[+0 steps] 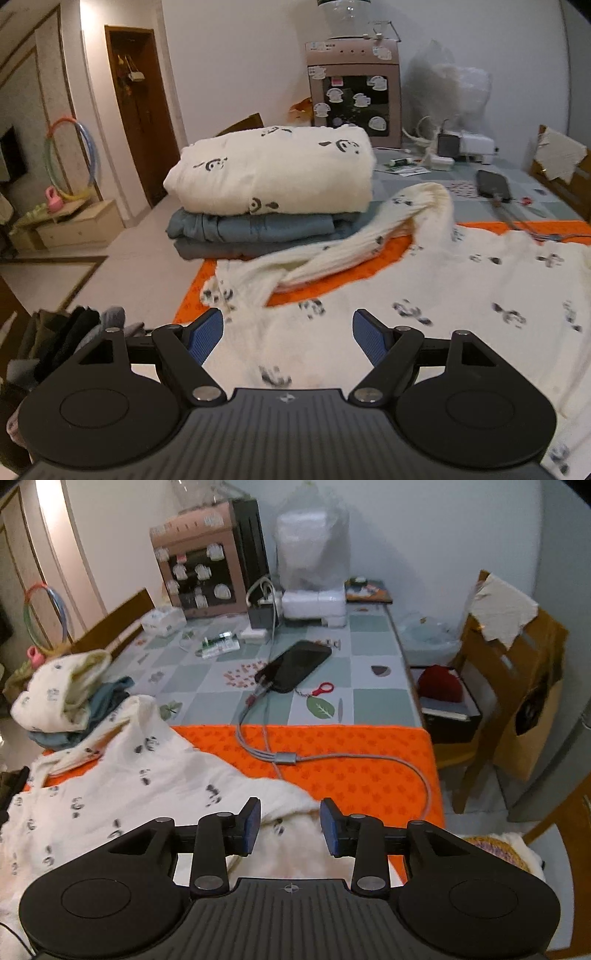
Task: Fold clothes
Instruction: 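Grasp the shirt sleeve with the left tool while the right tool grasps the shirt body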
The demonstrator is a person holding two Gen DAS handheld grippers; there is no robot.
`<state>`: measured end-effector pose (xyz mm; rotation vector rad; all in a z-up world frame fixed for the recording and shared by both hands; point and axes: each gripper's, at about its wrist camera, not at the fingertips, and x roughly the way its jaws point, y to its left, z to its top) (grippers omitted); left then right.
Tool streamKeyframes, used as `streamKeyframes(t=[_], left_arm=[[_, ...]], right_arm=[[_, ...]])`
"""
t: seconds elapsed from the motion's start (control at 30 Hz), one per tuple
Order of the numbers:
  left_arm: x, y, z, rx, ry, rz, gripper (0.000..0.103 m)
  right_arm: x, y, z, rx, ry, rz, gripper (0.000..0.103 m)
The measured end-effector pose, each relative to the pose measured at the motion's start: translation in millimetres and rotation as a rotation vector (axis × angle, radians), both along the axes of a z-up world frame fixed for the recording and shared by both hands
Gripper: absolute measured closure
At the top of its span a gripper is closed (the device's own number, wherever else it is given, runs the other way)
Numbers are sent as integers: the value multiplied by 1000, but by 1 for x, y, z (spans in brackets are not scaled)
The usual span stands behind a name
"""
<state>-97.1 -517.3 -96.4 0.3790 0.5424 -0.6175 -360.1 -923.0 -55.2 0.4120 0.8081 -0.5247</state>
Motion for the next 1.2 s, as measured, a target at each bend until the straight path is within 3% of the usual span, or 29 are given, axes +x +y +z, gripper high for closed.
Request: streamKeyframes(t=[0.27, 0.5, 0.6, 0.7, 0.73, 0.77, 0.87, 0.9, 1.0, 1.1, 1.2], left_arm=[[33, -78, -26, 51, -7, -13, 21], [52, -146, -59, 97, -52, -48, 21], [58, -163, -73, 130, -79, -44, 21], [63, -173, -82, 144, -92, -46, 23], [66, -176, -85, 147, -100, -38, 25], [68, -178, -87, 150, -105, -29, 34], [75, -180, -90, 133, -67, -5, 78], [75, -179, -88, 118, -56, -3, 84], [70, -170, -79, 83, -41, 11, 92], [66, -157, -68, 50, -5, 26, 94], [57, -142, -54, 24, 23, 23, 95]], right_arm=[[53, -54, -43, 59, 41, 89, 65], [89, -72, -73, 111, 127, 344, 64], [101, -74, -86, 129, 165, 436, 53], [110, -76, -98, 174, 186, 504, 53], [112, -76, -101, 197, 196, 524, 54], [114, -76, -104, 213, 210, 542, 58], [117, -71, -104, 186, 247, 557, 87], [117, -69, -99, 162, 239, 544, 89], [112, -56, -71, 19, 194, 518, 96], [105, -28, -46, -213, 188, 512, 98], [94, -15, -39, -162, 174, 556, 97]])
